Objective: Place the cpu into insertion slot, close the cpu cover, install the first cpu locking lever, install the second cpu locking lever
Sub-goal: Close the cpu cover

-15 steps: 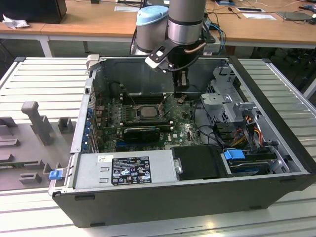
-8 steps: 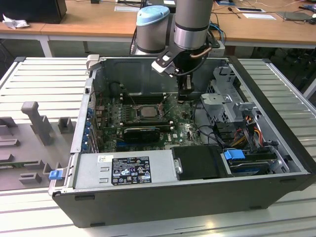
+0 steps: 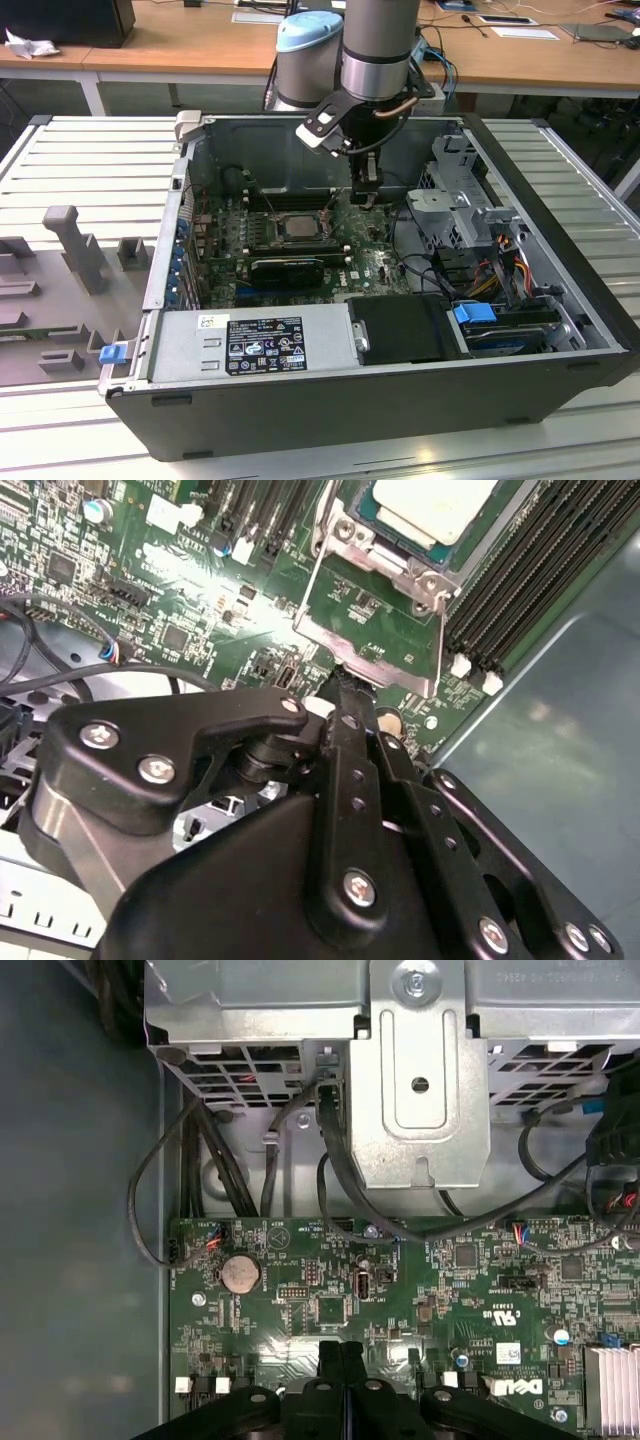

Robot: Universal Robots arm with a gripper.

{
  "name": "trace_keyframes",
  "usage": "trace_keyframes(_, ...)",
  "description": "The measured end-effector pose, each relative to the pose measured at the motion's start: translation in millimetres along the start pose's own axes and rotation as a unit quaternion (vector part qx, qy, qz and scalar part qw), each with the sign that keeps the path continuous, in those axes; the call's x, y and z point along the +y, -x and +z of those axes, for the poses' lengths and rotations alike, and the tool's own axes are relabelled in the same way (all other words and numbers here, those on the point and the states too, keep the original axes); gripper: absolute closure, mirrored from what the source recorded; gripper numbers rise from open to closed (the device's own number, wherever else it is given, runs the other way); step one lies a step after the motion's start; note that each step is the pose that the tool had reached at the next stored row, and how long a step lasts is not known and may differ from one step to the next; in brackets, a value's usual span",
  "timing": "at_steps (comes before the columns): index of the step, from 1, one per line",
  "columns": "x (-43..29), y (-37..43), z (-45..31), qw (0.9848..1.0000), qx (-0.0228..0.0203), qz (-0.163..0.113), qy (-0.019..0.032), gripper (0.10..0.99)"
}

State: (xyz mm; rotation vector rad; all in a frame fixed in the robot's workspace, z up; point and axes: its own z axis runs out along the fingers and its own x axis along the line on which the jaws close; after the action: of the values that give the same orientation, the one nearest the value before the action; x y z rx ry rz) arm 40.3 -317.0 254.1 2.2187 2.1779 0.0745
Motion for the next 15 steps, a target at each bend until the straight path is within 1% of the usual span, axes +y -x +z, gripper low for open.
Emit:
trace_keyframes(5, -4.8, 0.1, -0.3, 1.0000, 0.0000, 0.000, 0.0000, 0.980)
trace_keyframes(15, -7.4, 0.1, -0.4, 1.0000, 0.0000, 0.000, 0.0000, 0.980)
